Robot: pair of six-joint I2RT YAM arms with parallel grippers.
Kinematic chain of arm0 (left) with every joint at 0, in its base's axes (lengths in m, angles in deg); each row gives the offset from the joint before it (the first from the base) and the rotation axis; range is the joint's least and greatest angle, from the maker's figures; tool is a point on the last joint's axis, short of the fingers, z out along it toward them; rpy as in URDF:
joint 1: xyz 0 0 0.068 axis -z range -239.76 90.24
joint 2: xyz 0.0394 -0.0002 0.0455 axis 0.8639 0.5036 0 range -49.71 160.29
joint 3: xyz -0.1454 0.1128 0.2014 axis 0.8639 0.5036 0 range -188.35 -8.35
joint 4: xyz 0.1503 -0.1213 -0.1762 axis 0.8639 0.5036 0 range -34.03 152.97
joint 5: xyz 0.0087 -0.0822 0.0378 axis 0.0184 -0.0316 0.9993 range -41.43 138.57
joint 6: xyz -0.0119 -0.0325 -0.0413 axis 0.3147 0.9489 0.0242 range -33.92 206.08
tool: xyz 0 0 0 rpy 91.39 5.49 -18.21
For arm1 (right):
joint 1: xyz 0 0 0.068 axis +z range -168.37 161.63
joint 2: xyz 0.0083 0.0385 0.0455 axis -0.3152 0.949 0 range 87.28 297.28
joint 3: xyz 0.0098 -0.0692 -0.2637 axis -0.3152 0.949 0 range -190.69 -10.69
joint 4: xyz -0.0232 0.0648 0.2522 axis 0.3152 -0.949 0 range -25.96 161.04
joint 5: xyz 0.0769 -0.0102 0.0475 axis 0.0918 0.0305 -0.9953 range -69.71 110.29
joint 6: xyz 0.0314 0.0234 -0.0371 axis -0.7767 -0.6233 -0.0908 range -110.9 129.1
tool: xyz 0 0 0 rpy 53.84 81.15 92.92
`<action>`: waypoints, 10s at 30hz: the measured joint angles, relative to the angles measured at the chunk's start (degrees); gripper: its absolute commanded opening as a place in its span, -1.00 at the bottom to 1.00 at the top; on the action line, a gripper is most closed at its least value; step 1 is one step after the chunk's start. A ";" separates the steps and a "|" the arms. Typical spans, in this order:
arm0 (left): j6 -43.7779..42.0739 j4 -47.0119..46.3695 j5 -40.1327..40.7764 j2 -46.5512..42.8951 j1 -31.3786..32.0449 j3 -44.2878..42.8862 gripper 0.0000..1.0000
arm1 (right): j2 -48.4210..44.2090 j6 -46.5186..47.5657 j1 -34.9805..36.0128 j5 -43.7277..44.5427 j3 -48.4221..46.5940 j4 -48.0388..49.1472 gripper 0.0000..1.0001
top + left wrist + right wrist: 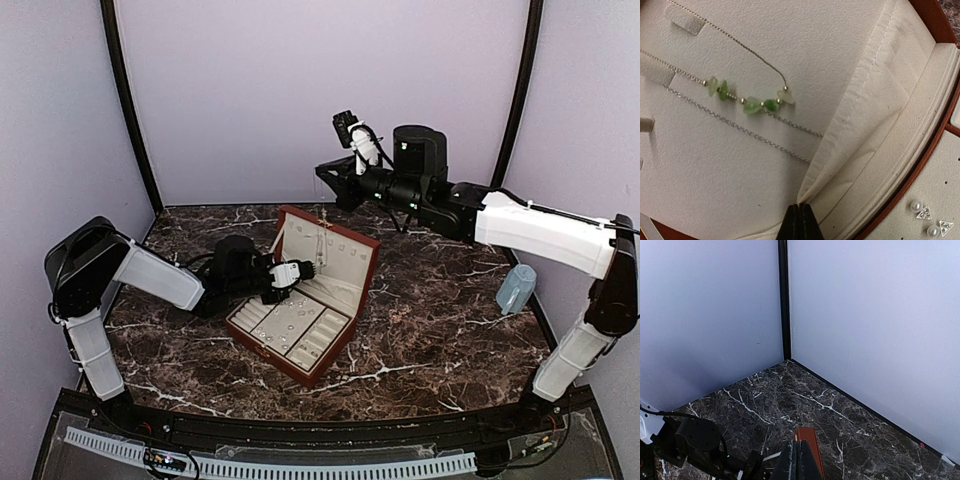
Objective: Organize the mixed jewelry
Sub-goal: Open the compartment pouch of the jewelry box, then hang the necklace on the necklace hanger, then position the necklace at the center of the board.
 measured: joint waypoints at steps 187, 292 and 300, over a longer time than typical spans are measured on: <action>11.08 -4.57 7.61 -19.80 3.19 8.52 0.58 | -4.76 -5.95 4.02 -2.03 0.02 -11.45 -0.23; 54.49 38.18 4.33 -36.61 -15.54 -6.03 0.60 | -13.49 -33.99 6.23 -8.09 41.64 -23.89 -0.46; 54.49 38.18 4.33 -36.61 -15.54 -6.01 0.60 | -13.53 -39.19 3.41 4.96 36.00 -30.36 -0.48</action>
